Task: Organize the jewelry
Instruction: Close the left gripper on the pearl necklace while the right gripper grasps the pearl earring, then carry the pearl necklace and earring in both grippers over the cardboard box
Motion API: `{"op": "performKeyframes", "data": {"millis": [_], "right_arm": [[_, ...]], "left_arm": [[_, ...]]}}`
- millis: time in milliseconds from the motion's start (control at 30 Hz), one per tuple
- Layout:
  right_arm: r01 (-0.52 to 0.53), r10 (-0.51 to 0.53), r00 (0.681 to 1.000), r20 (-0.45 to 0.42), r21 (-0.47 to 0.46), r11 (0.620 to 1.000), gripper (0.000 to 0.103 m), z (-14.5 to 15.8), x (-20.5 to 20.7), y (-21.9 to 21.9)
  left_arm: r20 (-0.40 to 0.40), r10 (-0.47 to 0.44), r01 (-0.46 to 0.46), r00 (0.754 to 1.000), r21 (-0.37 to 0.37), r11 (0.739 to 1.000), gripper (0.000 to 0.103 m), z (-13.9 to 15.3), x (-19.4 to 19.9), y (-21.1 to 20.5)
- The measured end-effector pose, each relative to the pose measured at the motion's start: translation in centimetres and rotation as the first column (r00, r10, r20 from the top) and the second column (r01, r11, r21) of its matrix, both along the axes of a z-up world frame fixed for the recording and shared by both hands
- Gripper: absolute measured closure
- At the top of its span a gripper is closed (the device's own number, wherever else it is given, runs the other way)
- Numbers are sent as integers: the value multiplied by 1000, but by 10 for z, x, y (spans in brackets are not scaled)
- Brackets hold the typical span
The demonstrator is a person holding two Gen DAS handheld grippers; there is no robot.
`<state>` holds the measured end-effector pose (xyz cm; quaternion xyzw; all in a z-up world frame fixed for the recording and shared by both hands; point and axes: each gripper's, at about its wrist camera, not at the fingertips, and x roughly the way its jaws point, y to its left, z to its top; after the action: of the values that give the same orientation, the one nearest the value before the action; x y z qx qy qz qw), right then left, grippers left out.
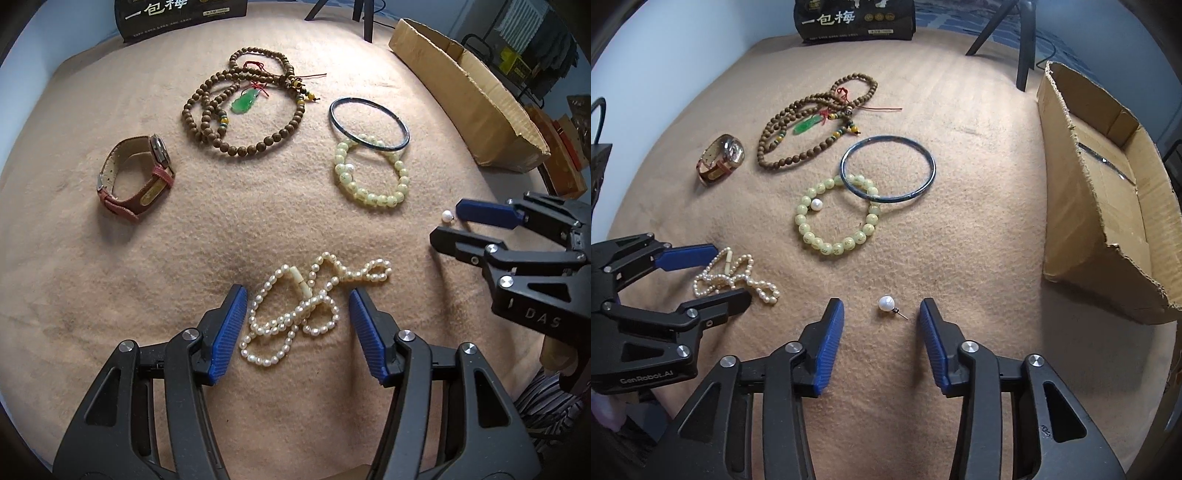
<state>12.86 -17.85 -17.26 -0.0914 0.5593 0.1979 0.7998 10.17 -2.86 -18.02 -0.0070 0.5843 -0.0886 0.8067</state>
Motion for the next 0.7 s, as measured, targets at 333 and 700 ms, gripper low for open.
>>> {"op": "performKeyframes", "data": {"millis": [333, 700], "right_arm": [[-3, 3, 1000, -3, -10, 1000, 88, -2, 2, 0], [4, -3, 1000, -6, 7, 1000, 96, -2, 0, 0]], "left_arm": [[25, -11, 10, 1000, 31, 999, 59, -2, 6, -4], [24, 20, -20, 1000, 2, 1000, 92, 1, 12, 9]]}}
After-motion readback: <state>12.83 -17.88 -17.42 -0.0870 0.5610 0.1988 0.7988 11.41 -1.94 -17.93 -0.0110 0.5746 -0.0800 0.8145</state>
